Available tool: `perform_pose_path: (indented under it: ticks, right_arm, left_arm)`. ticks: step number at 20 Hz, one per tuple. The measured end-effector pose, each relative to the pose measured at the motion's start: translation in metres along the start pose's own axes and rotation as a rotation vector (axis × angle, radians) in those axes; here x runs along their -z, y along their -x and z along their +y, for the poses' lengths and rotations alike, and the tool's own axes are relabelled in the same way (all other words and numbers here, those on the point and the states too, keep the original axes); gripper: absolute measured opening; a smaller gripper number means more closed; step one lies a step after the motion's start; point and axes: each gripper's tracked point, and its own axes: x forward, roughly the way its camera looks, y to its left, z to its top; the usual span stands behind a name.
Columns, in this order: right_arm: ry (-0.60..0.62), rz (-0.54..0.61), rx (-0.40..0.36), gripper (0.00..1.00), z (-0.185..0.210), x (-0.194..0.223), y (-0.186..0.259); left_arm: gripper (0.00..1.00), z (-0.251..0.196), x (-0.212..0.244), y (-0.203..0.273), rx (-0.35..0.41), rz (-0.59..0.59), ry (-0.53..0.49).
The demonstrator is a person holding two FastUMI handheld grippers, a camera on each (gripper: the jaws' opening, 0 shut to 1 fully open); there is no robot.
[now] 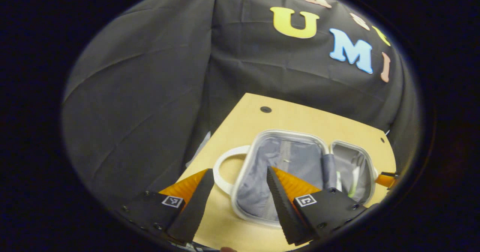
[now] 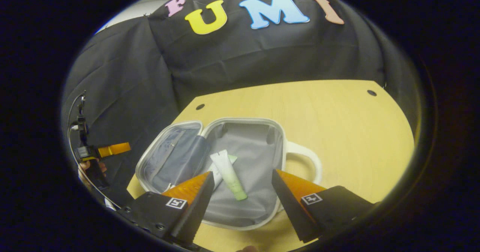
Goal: First open the suitcase, pack the skin care products into it, and then close the suitcase.
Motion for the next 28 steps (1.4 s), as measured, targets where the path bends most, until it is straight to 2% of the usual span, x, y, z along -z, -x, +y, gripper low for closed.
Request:
perform_pose_path:
  ticks: [4,8,11,16,17,18,19,20,22,23,24,25,26,28]
  right_arm:
    - [0.027,-0.041,0.046,0.94,-0.013,-0.008,0.026]
    - [0.031,-0.046,0.099,0.94,-0.029,-0.006,0.048]
    - [0.029,-0.053,0.141,0.94,-0.04,-0.008,0.06]
    - [0.021,-0.094,0.21,0.94,-0.058,-0.015,0.082]
    - [0.02,-0.095,0.22,0.94,-0.062,-0.014,0.086]
    - [0.015,-0.097,0.227,0.87,-0.063,-0.013,0.09]
    - [0.008,-0.099,0.233,0.94,-0.066,-0.013,0.093]
    - [0.0,-0.101,0.239,0.94,-0.069,-0.012,0.096]
    - [-0.01,-0.104,0.248,0.94,-0.074,-0.01,0.101]
    - [-0.012,-0.105,0.253,0.94,-0.076,-0.009,0.103]
    - [-0.014,-0.109,0.257,0.94,-0.079,-0.009,0.105]
    - [-0.014,-0.118,0.259,0.94,-0.08,-0.01,0.107]
    - [-0.012,-0.13,0.26,0.87,-0.082,-0.013,0.111]
    - [-0.007,-0.161,0.261,0.87,-0.086,-0.019,0.118]
  left_arm:
    - [0.93,0.037,-0.002,-0.043,-0.001,0.06,0.046]
    - [0.92,0.048,0.016,-0.085,0.083,0.172,0.107]
    - [0.94,0.056,0.03,-0.114,0.101,0.235,0.155]
    - [0.93,0.048,0.048,-0.138,0.192,0.289,0.359]
    - [0.88,0.044,0.049,-0.139,0.215,0.289,0.411]
    - [0.78,0.042,0.051,-0.139,0.228,0.292,0.461]
    - [0.63,0.045,0.054,-0.142,0.217,0.304,0.483]
    - [0.48,0.049,0.061,-0.144,0.19,0.299,0.479]
    - [0.31,0.042,0.072,-0.154,0.189,0.301,0.483]
    - [0.19,0.047,0.063,-0.139,0.188,0.294,0.472]
    - [0.19,0.048,0.054,-0.138,0.178,0.276,0.468]
    - [0.14,0.046,0.049,-0.131,0.173,0.267,0.446]
    - [0.14,0.043,0.043,-0.125,0.165,0.258,0.423]
    - [0.14,0.035,0.024,-0.106,0.167,0.233,0.384]
